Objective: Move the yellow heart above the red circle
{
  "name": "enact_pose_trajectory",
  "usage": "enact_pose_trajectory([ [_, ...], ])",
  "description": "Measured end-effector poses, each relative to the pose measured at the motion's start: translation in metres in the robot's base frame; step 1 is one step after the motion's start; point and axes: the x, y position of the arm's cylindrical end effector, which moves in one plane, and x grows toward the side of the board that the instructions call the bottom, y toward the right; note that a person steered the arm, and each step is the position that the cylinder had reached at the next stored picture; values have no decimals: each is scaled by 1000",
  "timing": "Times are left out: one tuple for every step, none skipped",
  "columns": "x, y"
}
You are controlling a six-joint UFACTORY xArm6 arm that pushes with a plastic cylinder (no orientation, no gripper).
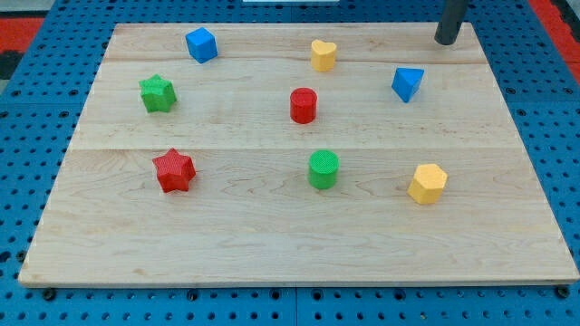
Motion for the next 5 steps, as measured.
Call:
enact_pose_trajectory([
  [-1, -35],
  [-3, -66],
  [1, -110],
  [16, -147],
  [52, -146],
])
